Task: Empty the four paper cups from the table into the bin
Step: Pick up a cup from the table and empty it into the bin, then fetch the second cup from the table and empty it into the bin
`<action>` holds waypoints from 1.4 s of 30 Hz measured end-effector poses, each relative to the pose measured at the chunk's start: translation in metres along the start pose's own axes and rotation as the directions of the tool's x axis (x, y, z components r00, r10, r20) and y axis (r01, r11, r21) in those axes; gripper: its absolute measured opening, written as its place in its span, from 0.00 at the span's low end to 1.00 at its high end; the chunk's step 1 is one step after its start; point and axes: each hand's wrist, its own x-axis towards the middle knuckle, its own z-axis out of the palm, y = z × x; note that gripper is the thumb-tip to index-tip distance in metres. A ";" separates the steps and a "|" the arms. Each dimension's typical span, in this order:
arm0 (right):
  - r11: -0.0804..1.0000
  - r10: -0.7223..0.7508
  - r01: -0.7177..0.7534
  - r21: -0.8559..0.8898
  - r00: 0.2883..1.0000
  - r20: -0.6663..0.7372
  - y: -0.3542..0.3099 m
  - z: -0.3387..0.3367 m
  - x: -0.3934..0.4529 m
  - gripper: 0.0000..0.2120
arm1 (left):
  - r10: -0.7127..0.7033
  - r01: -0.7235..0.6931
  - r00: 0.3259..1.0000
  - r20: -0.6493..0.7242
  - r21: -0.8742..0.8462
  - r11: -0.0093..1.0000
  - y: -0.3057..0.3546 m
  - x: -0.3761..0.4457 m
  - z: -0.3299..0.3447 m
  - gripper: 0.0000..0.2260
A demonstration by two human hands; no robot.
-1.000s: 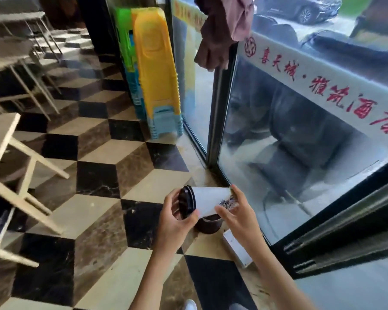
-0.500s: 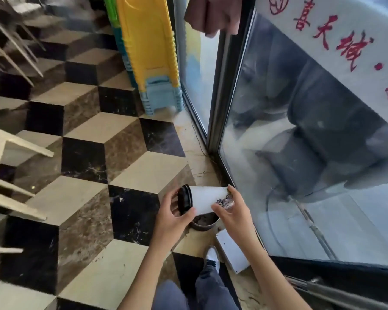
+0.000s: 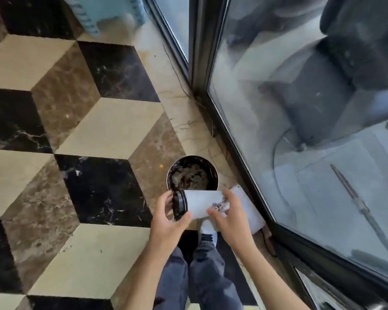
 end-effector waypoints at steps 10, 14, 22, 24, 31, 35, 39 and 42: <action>0.996 0.035 -0.034 -0.088 0.999 0.006 0.090 0.099 0.153 0.29 | -0.099 0.097 0.994 0.036 0.071 0.993 -0.117 0.162 0.031 0.31; 0.993 0.034 -0.030 -0.111 0.999 0.031 0.107 0.118 0.174 0.30 | -0.114 0.111 0.992 0.061 0.052 0.992 -0.139 0.187 0.029 0.28; 0.995 0.021 -0.018 -0.102 0.999 0.033 0.075 0.098 0.156 0.33 | -0.031 0.028 0.997 0.071 0.040 0.999 -0.102 0.173 0.007 0.28; 0.996 -0.021 0.023 -0.090 1.000 0.015 0.049 0.086 0.144 0.32 | 0.006 -0.008 0.998 0.055 0.029 1.000 -0.080 0.161 -0.005 0.28; 0.963 -0.254 0.245 -0.112 0.964 -0.078 -0.102 0.017 0.076 0.32 | 0.208 -0.207 0.978 -0.018 0.047 0.977 0.061 0.086 -0.071 0.31; 0.903 -0.428 0.419 -0.099 0.897 -0.113 -0.212 -0.036 0.013 0.33 | 0.391 -0.385 0.917 -0.083 0.078 0.919 0.165 0.014 -0.117 0.32; 0.796 -0.606 0.592 -0.128 0.779 -0.164 -0.313 -0.085 -0.065 0.34 | 0.566 -0.550 0.804 -0.181 0.131 0.825 0.255 -0.072 -0.166 0.34; 0.715 -0.698 0.685 -0.140 0.688 -0.198 -0.378 -0.111 -0.123 0.35 | 0.666 -0.649 0.699 -0.262 0.159 0.744 0.309 -0.132 -0.199 0.34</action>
